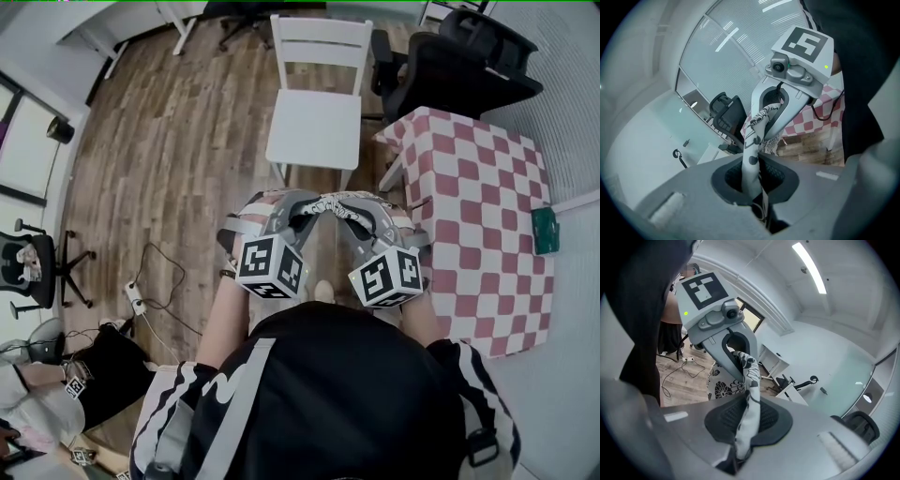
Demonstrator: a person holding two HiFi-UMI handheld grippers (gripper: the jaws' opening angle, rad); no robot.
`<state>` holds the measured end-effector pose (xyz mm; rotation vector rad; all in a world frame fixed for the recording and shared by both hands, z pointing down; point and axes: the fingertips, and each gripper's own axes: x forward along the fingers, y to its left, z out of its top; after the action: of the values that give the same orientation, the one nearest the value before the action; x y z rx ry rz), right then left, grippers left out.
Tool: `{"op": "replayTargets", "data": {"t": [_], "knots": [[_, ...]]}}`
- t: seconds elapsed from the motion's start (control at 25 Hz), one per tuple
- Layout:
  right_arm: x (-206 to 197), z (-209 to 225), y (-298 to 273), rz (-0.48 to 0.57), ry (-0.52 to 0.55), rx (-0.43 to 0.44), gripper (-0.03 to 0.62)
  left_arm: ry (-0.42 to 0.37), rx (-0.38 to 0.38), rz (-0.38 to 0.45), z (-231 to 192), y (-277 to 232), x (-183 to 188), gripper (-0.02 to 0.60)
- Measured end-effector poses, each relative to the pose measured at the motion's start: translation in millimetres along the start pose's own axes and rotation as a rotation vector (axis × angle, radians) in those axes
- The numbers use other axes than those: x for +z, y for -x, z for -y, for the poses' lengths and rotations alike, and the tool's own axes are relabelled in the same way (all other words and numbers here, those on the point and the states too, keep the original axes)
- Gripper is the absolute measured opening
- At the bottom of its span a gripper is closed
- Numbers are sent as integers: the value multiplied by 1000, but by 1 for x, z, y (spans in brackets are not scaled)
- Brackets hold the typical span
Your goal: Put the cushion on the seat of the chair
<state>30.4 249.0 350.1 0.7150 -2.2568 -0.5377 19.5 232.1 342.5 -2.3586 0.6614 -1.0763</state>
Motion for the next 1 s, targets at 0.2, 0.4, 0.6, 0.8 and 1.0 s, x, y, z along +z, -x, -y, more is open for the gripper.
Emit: {"op": "replayTargets", "data": {"t": [0.2,0.4,0.6,0.8,1.0], "knots": [[-2,-2,-3,6,-3,14,12,1,3,-12,0,-3,-2,17],[-7,-7,0,18,-1,33,12,3,9,-24,3,-6,1,17],[-11,-12,0,23,6,53,12,25,16,-42,11,-8,-2,17],[-13,-7,-2,22,6,56,12,33,19,-43,8,-12,-2,17],[-15,4,-8,32,-18,48,12,9,22,-33,-3,-21,-2,17]]}}
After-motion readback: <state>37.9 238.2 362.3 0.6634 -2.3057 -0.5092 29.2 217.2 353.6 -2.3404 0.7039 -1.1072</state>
